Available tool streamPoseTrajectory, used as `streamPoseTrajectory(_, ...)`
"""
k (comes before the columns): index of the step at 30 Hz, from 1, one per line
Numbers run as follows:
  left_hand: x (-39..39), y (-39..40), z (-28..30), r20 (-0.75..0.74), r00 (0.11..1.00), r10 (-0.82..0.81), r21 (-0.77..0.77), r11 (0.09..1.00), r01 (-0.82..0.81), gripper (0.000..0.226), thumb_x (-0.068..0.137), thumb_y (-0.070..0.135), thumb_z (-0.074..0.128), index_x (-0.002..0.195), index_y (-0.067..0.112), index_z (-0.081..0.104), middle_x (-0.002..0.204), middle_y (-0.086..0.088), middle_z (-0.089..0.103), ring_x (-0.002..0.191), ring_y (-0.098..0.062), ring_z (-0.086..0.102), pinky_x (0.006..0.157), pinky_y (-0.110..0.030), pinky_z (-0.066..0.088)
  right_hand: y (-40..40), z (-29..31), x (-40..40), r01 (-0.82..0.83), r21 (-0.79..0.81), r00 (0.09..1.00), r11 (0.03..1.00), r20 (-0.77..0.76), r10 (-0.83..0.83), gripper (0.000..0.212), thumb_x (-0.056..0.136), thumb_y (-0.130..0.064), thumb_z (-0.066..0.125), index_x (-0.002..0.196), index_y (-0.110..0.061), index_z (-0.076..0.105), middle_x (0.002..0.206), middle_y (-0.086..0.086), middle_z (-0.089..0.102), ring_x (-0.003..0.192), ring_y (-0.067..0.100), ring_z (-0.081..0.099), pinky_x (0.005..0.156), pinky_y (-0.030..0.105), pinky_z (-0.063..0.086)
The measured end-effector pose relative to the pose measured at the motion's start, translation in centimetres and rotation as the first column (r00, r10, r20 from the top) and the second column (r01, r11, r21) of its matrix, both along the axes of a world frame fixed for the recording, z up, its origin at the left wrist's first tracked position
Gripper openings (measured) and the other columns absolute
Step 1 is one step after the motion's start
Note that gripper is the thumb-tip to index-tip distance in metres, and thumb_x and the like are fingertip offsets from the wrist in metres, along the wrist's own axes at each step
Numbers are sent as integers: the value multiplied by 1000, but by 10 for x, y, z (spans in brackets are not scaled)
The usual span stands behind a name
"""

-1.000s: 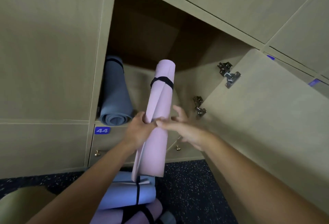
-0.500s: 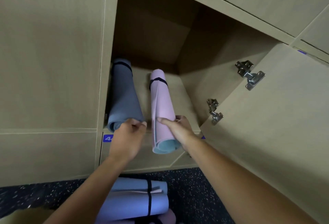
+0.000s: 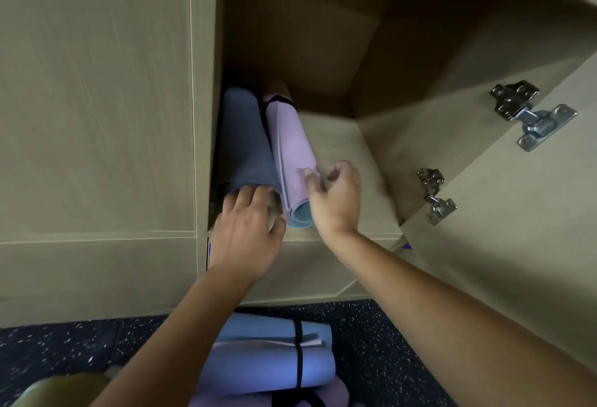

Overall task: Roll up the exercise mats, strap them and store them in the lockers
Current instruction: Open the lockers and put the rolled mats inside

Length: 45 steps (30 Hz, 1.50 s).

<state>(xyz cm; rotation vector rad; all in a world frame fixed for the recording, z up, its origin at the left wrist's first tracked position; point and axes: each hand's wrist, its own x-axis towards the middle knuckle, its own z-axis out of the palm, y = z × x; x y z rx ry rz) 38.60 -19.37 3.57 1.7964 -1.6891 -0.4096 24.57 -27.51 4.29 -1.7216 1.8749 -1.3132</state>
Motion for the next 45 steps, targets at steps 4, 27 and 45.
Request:
streamPoseTrajectory(4, 1, -8, -2, 38, 999, -15, 22, 1000, 14, 61, 98, 37, 62, 151, 14, 44, 154, -6, 46, 141, -34, 33, 111, -45, 37, 23, -9, -17, -144, 24, 989, 989, -15, 144, 36, 94, -35, 70, 68, -21, 49, 66, -7, 52, 63, 11, 49, 62, 27, 38)
streamPoseTrajectory(27, 21, 20, -21, 156, 968, -198, 130, 975, 179, 55, 100, 41, 57, 150, 22, 45, 150, -2, 47, 134, -28, 41, 107, -40, 40, -1, 9, -10, -387, 379, 894, 841, -70, 443, 26, 92, -24, 73, 116, -16, 70, 114, -5, 68, 97, 9, 62, 80, 15, 41)
streamPoseTrajectory(45, 8, 96, -167, 276, 764, -584, 496, 767, 407, 47, 96, 40, 64, 138, 19, 55, 139, -4, 51, 131, -28, 46, 100, -45, 48, 142, -162, -125, -308, 697, 883, 648, -43, 467, 27, 92, -16, 69, 118, -13, 67, 110, 3, 69, 95, 15, 62, 81, 28, 48)
